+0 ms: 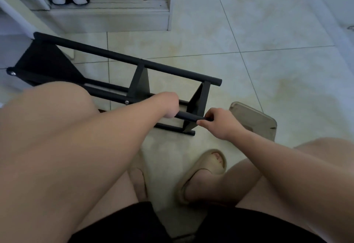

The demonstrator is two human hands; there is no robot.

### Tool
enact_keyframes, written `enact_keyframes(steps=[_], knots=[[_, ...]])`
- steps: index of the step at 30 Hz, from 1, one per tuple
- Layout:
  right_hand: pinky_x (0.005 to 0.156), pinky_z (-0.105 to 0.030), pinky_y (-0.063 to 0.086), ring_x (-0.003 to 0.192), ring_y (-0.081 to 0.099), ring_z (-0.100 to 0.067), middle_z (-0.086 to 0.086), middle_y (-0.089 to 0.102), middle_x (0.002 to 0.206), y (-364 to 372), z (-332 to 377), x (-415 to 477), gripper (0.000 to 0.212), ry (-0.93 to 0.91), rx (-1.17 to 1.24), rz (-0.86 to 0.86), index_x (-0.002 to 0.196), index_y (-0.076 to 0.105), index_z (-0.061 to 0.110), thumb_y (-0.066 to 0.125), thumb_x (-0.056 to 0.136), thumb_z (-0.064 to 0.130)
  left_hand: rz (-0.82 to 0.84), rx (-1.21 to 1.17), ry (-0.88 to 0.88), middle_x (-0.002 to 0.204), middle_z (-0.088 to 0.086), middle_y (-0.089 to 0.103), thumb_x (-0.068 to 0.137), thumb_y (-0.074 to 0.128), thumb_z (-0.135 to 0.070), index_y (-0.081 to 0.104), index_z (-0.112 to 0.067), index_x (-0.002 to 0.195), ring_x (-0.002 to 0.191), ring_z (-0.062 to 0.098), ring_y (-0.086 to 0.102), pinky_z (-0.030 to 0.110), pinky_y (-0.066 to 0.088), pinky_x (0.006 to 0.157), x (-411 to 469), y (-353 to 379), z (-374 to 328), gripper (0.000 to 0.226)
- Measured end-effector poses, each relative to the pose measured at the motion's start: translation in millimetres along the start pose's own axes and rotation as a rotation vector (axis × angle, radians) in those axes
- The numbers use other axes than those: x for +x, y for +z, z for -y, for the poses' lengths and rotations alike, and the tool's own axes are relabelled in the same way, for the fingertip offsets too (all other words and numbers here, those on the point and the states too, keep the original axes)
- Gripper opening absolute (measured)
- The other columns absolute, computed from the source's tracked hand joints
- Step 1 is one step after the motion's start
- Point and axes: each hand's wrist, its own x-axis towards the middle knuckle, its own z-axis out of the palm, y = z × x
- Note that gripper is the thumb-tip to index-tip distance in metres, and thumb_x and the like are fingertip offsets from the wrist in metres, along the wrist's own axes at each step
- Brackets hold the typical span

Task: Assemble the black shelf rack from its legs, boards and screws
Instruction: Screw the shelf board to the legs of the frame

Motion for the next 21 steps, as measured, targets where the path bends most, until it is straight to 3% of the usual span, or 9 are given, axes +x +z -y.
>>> enact_keyframes(steps=[9, 13, 18, 21], knots=[[0.054, -0.032, 0.039, 0.062, 0.052, -0.018, 0.002, 0.056, 0.067, 33.6, 1.4, -52.2, 0.043, -0.077, -0.103, 0.114, 0.074, 0.055, 0.017, 0.071, 0.086, 0.055, 0.044, 0.1, 0.026, 0.101, 0.004, 0.056, 0.097, 0.051, -0.014, 0.067, -0.009, 0.119, 0.088, 0.022, 0.052, 0.031, 0.048, 0.082, -30.4, 40.3, 10.4, 0.028], [0.05, -0.029, 0.035, 0.061, 0.052, -0.013, 0.006, 0.056, 0.068, 41.6, 4.5, -67.0, 0.045, -0.094, -0.168, 0.12, 0.076, 0.058, 0.018, 0.069, 0.085, 0.061, 0.056, 0.113, 0.02, 0.099, 0.005, 0.054, 0.099, 0.049, -0.015, 0.066, -0.009, 0.116, 0.087, 0.023, 0.05, 0.031, 0.044, 0.078, -38.9, 49.9, 11.3, 0.025], [0.057, -0.031, 0.04, 0.079, 0.057, -0.02, 0.008, 0.059, 0.08, 47.8, 6.0, -80.0, 0.049, -0.1, -0.307, 0.088, 0.083, 0.056, 0.022, 0.065, 0.082, 0.07, 0.067, 0.116, 0.007, 0.1, 0.005, 0.053, 0.1, 0.047, -0.016, 0.065, -0.011, 0.115, 0.088, 0.023, 0.048, 0.031, 0.041, 0.077, -48.1, 58.5, 11.9, 0.024], [0.077, -0.037, 0.042, 0.101, 0.052, -0.024, 0.003, 0.054, 0.105, 48.1, 5.1, -85.0, 0.064, -0.238, -0.435, -0.125, 0.097, 0.045, 0.024, 0.068, 0.072, 0.077, 0.068, 0.096, 0.006, 0.103, 0.007, 0.056, 0.1, 0.046, -0.016, 0.065, -0.011, 0.114, 0.088, 0.023, 0.049, 0.032, 0.043, 0.078, -51.3, 62.4, 14.9, 0.024]])
